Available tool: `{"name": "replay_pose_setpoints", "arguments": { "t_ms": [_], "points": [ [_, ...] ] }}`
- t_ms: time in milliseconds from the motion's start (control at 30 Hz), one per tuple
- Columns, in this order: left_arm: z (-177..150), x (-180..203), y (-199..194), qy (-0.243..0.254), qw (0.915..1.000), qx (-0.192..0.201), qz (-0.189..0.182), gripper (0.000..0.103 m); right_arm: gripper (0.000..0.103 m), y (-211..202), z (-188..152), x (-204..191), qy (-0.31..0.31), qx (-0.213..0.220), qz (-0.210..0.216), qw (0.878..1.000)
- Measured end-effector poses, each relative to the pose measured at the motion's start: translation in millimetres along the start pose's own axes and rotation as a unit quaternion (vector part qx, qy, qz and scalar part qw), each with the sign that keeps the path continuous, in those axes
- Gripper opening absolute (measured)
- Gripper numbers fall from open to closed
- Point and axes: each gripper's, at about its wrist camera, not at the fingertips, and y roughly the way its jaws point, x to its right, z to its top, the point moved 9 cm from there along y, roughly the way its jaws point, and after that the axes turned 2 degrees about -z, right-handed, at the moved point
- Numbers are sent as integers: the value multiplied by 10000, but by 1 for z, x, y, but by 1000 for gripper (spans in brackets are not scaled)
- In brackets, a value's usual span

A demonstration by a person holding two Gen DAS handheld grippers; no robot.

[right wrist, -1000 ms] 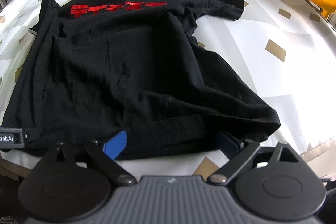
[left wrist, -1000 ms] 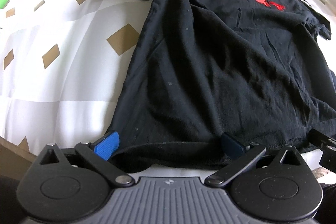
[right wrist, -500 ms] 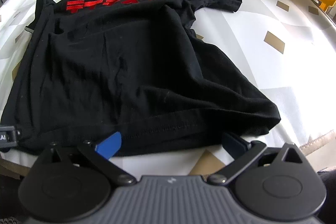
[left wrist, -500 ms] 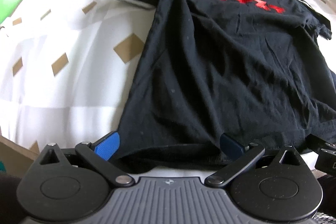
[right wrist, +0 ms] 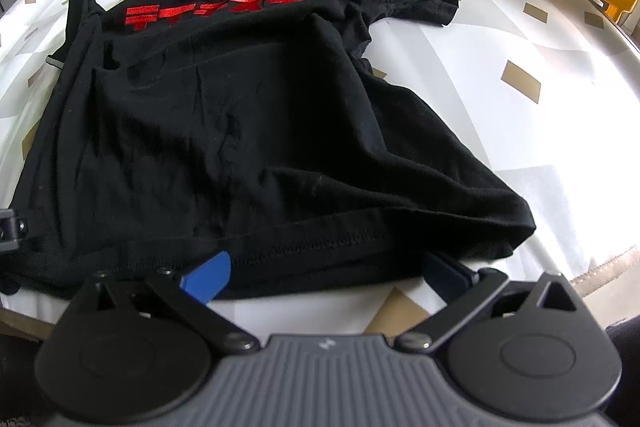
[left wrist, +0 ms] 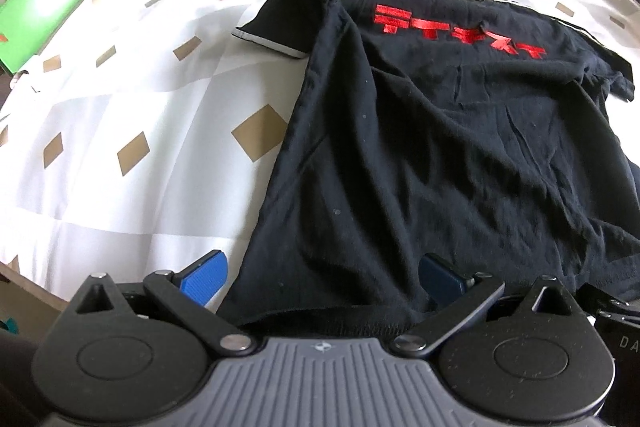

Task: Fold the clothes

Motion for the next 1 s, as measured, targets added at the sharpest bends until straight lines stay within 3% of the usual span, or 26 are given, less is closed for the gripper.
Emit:
{"name": "replay_pose_setpoints", "arguments": {
  "t_ms": [267,500,667,800,1000],
  "points": [
    [2,2,6,47,9999,-13,143,103,102,3,3,0,-16,-306,-40,9995],
    [8,11,9,-19,9999,-98,-96,103,100,0,12,-3,-355,-309,-180,9987],
    [11,22,13,40,9992,-286,-266,103,99,2,17,-4,-499,-575,-165,9970],
    [16,30,14,97,9982,-444,-393,103,99,-1,17,-6,-489,-838,96,9952],
    [28,41,15,274,9958,-663,-568,103,99,-8,41,-5,-953,-839,263,9916]
  ]
}}
